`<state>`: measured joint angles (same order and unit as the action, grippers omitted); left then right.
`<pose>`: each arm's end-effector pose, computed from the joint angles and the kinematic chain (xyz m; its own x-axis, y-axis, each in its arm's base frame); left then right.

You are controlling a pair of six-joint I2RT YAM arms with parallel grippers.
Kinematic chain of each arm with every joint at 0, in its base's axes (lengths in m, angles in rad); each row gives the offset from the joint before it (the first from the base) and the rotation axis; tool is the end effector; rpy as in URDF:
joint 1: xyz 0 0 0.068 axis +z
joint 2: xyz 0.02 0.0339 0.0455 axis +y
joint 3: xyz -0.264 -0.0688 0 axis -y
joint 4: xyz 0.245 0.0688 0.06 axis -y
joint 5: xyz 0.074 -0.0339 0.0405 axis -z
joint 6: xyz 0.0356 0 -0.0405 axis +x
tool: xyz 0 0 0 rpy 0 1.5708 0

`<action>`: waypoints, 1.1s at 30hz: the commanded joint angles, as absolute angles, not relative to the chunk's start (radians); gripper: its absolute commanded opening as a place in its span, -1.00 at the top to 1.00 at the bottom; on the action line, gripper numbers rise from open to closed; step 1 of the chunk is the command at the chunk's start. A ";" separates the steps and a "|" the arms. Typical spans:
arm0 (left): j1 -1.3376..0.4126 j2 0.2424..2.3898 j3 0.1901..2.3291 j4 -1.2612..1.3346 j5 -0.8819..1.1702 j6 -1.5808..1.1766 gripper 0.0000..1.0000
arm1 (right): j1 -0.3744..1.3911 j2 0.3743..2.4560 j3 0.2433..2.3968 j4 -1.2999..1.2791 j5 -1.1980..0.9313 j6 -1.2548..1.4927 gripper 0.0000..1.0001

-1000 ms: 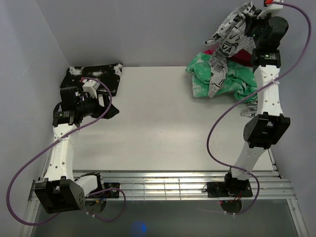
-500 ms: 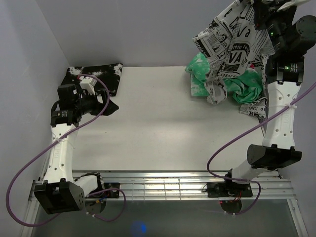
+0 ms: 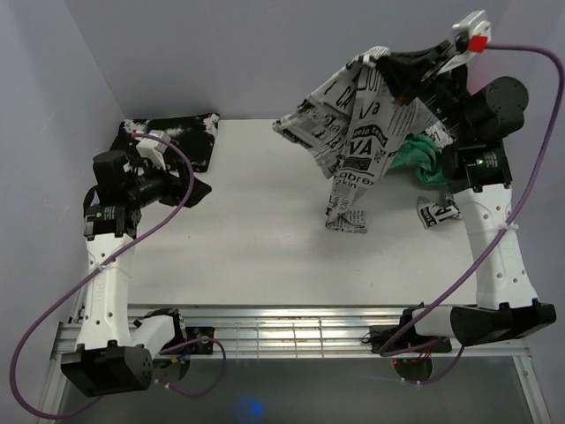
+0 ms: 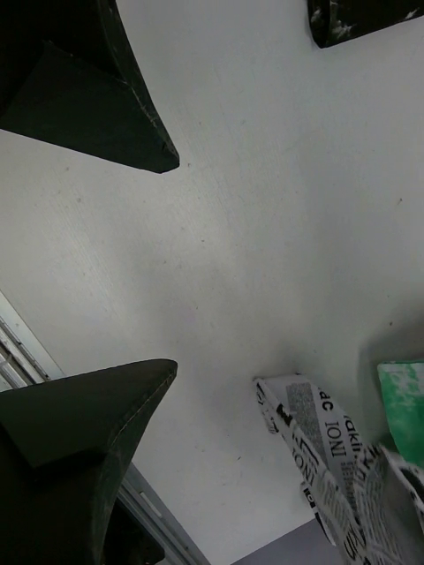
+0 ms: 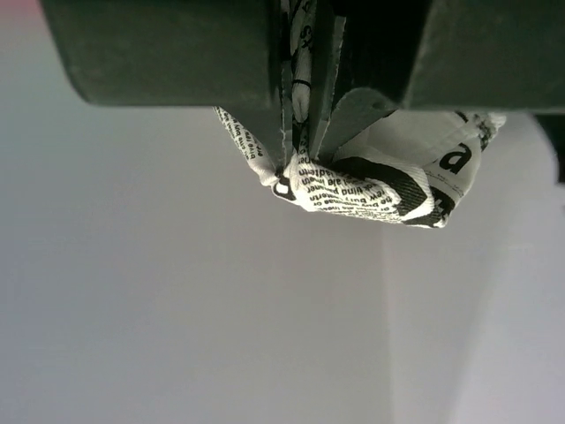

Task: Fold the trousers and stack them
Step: Move the trousers to the center of the board

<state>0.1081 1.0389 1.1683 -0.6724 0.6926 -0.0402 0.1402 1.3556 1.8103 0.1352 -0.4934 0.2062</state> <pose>0.2094 -0.0001 0.3797 -0.5318 -0.0888 -0.8422 0.4395 0.8212 -0.3641 0.2402 0.0509 0.5915 0.4342 0.2434 -0.8673 -0.6147 0.7839 -0.0877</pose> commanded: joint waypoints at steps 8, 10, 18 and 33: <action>0.106 0.795 0.958 -0.331 1.023 0.034 -0.96 | 0.408 1.285 1.526 0.311 -0.615 0.192 0.85; 0.106 0.740 0.895 -0.245 1.040 0.072 -0.96 | 0.451 1.296 1.494 0.279 -0.626 0.180 0.85; 0.107 0.896 0.977 -0.595 1.114 0.389 -0.96 | 0.601 1.357 1.235 0.316 -0.563 0.167 0.85; 0.110 0.860 0.913 -0.581 0.783 0.304 -0.96 | 0.894 1.745 1.333 0.471 -0.258 0.396 0.85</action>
